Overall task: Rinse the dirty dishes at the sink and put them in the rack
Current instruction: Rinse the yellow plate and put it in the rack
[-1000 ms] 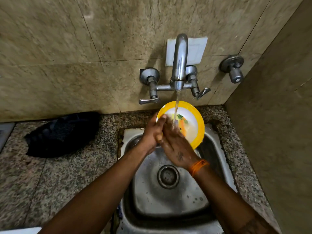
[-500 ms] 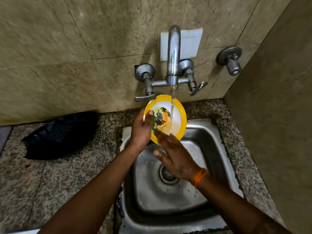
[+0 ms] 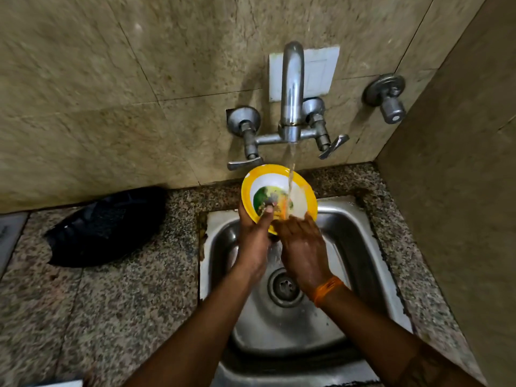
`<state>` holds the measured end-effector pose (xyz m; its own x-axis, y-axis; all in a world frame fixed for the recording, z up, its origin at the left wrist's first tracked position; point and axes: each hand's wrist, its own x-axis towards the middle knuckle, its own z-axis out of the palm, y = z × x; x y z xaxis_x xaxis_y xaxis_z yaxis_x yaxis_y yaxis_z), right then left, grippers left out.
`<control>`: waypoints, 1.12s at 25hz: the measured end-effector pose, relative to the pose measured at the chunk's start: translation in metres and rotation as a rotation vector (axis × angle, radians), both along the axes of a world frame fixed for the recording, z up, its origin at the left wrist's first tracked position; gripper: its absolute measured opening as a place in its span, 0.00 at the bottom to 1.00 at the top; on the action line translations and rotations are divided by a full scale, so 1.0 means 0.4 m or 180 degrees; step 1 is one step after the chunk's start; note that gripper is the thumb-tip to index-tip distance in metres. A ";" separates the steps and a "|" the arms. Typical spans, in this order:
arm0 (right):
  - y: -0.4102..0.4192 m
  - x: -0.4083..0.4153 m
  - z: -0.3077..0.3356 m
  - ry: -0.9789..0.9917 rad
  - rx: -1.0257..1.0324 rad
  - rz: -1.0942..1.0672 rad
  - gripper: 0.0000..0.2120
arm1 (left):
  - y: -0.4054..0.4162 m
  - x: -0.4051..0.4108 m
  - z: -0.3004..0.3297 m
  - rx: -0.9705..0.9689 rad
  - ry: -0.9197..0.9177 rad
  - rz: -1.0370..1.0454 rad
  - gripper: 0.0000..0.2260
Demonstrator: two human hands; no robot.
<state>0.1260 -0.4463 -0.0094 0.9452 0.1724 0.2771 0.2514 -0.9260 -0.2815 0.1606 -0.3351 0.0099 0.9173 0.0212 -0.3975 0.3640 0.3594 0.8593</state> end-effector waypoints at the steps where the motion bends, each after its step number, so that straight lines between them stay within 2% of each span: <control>1: 0.001 -0.007 -0.018 -0.0104 -0.0021 0.0205 0.21 | 0.000 0.004 -0.010 0.0002 0.0010 0.0216 0.17; 3: -0.061 -0.004 -0.035 -0.0140 -0.0389 0.0635 0.21 | 0.047 0.034 -0.023 0.0242 0.0220 0.0350 0.14; 4: -0.108 0.012 -0.034 -0.0075 -0.0634 0.0699 0.23 | 0.085 0.053 -0.034 0.0334 0.0340 0.0228 0.16; 6: -0.156 0.038 0.000 0.0242 -0.0944 0.0492 0.28 | 0.130 0.083 -0.038 0.0489 0.0439 -0.0184 0.22; 8: -0.108 0.026 0.021 0.0437 -0.0608 0.0667 0.30 | 0.119 0.092 -0.030 0.0494 0.0425 -0.0264 0.23; 10: -0.041 -0.005 0.014 0.0763 -0.0111 0.1083 0.37 | 0.100 0.096 -0.032 0.0606 0.0299 -0.0289 0.24; 11: -0.038 -0.007 0.010 0.0967 -0.0117 0.1181 0.41 | 0.098 0.091 -0.032 0.0609 0.0184 -0.0292 0.22; 13: -0.073 0.021 0.015 0.0959 -0.0382 0.0931 0.48 | 0.099 0.077 -0.032 0.0529 0.0107 -0.0392 0.17; 14: -0.082 0.029 0.024 0.0939 -0.0585 0.0721 0.47 | 0.102 0.075 -0.031 0.0575 0.0075 -0.0432 0.16; 16: -0.050 0.026 0.051 0.1039 -0.0894 0.0591 0.40 | 0.107 0.076 -0.030 0.0493 0.0120 -0.0309 0.15; 18: -0.007 0.011 0.064 0.1006 -0.0803 0.1052 0.36 | 0.113 0.076 -0.035 0.0383 0.0241 -0.0161 0.14; 20: -0.026 0.013 0.064 0.1062 -0.0510 0.1378 0.39 | 0.125 0.068 -0.046 0.0378 0.0270 -0.0265 0.14; 22: -0.075 0.032 0.062 0.1086 -0.0584 0.1323 0.44 | 0.145 0.060 -0.051 0.0373 0.0287 -0.0403 0.14; 23: -0.085 0.032 0.060 0.1007 -0.0697 0.1310 0.43 | 0.158 0.066 -0.047 0.0299 0.0352 -0.0419 0.15; 26: -0.051 -0.001 0.070 0.0328 -0.0866 0.1037 0.25 | 0.170 0.085 -0.021 -0.0027 0.0831 -0.0265 0.21; 28: -0.006 -0.009 0.083 0.0339 -0.0566 0.0520 0.20 | 0.132 0.065 -0.021 -0.0014 0.0769 -0.0227 0.24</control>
<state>0.1222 -0.4486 0.0239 0.9231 0.3622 0.1291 0.3793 -0.9129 -0.1507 0.1867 -0.2825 0.0015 0.7948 -0.0424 -0.6054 0.5832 0.3291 0.7427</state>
